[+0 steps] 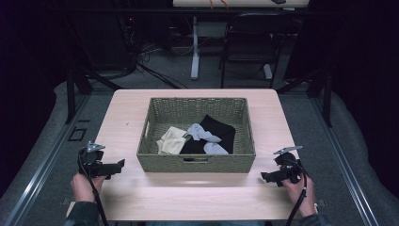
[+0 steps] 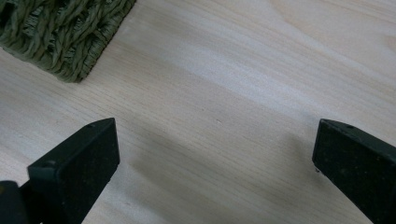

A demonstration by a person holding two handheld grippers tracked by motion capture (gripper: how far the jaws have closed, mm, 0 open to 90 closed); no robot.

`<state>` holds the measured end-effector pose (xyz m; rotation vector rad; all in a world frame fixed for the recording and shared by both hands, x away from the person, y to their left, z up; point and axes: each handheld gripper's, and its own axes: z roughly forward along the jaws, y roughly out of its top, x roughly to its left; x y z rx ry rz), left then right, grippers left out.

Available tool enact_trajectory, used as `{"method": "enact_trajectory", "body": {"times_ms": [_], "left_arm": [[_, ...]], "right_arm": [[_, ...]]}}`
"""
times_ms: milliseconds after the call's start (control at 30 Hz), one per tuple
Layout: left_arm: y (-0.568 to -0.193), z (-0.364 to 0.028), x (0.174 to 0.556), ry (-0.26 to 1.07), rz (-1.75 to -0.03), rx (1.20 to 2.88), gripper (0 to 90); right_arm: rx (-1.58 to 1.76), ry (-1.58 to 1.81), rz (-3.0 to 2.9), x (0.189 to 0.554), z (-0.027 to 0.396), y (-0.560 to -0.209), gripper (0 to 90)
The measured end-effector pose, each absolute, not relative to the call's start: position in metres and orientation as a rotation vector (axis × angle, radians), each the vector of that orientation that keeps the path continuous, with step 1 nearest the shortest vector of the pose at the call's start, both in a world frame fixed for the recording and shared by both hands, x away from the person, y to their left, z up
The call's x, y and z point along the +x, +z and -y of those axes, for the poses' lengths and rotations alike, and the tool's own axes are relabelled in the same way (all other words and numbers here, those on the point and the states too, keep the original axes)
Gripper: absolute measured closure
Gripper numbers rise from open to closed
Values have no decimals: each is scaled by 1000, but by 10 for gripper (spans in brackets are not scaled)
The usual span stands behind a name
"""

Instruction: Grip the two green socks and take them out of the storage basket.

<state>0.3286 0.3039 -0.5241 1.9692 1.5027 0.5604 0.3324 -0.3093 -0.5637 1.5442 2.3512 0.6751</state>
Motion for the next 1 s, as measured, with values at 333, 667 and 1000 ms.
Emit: {"method": "enact_trajectory", "body": {"times_ms": [333, 667, 1000], "left_arm": [[-497, -295, 333, 560, -1450, 1935, 0], [-467, -269, 348, 531, -1356, 1981, 0], [-446, -241, 366, 508, -1271, 2070, 0]], "right_arm": [[1565, 670, -2331, 332, 312, -564, 0], [1568, 669, -2329, 332, 312, -564, 0], [1568, 668, -2331, 332, 312, -564, 0]]}}
